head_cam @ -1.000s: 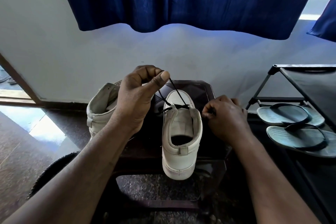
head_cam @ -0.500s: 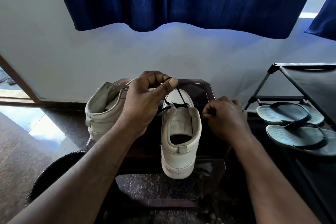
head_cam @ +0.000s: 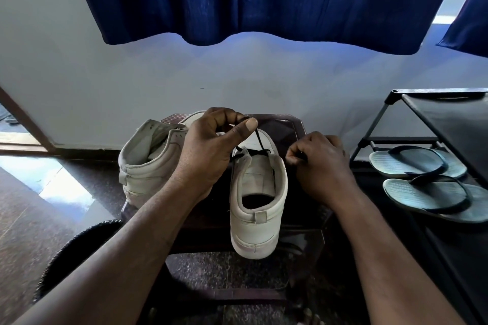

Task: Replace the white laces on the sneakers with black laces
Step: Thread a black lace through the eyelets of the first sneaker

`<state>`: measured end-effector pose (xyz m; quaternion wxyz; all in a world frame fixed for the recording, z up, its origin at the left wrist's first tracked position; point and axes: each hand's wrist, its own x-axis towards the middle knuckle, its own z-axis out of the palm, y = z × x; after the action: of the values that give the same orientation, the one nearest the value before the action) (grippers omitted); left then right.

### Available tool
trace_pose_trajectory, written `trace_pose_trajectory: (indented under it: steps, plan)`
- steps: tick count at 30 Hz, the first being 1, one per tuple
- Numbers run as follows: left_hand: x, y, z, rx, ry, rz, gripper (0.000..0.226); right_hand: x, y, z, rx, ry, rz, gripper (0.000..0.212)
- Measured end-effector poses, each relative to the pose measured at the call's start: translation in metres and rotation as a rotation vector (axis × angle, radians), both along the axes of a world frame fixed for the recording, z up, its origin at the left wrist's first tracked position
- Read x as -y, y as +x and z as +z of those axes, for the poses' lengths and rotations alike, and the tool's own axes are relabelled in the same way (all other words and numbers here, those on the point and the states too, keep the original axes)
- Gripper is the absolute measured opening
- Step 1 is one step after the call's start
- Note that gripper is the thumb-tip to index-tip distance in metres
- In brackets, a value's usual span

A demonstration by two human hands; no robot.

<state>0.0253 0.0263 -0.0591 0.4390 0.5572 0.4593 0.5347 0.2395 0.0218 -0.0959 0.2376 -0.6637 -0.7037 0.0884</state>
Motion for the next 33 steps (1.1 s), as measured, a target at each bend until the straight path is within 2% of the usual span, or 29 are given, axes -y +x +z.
trace_pose_trajectory:
  steps: [3, 6, 9, 13, 15, 19, 23, 27, 29, 31, 33]
  plan:
    - [0.002, 0.001, 0.001, -0.015, 0.019, 0.009, 0.018, -0.001, -0.004, -0.002, -0.112, 0.101, 0.139, 0.011]
    - [0.002, 0.002, 0.001, -0.036, 0.034, 0.012, 0.017, 0.000, -0.012, -0.002, -0.194, 0.115, 0.180, 0.016]
    - [0.001, 0.002, -0.001, -0.068, 0.037, 0.020, 0.018, -0.003, -0.007, -0.004, -0.111, 0.089, 0.131, 0.013]
    - [-0.001, 0.001, -0.007, -0.141, 0.026, 0.037, 0.020, 0.001, 0.009, -0.001, 0.061, -0.057, -0.048, 0.010]
    - [-0.001, 0.001, -0.008, -0.154, 0.017, 0.045, 0.019, 0.002, 0.011, 0.000, 0.013, -0.037, -0.026, 0.012]
    - [-0.001, 0.003, -0.007, -0.191, 0.020, 0.057, 0.020, 0.002, -0.004, 0.005, -0.200, 0.087, 0.157, 0.015]
    - [-0.002, 0.005, -0.010, -0.227, 0.003, 0.057, 0.022, 0.002, -0.007, 0.004, -0.148, 0.111, 0.082, 0.016]
    - [-0.001, 0.003, -0.013, -0.215, -0.099, 0.040, 0.020, 0.006, 0.006, 0.003, 0.055, -0.050, -0.046, 0.019]
    - [-0.001, 0.001, -0.014, -0.210, -0.133, 0.038, 0.021, 0.005, 0.008, 0.002, 0.024, -0.064, -0.023, 0.016]
    - [-0.001, 0.000, -0.013, -0.206, -0.146, 0.042, 0.021, 0.004, 0.002, 0.002, -0.063, 0.009, 0.046, 0.011]
    - [-0.001, 0.002, -0.012, -0.208, -0.149, 0.042, 0.021, 0.003, -0.004, 0.002, -0.139, 0.088, 0.093, 0.014]
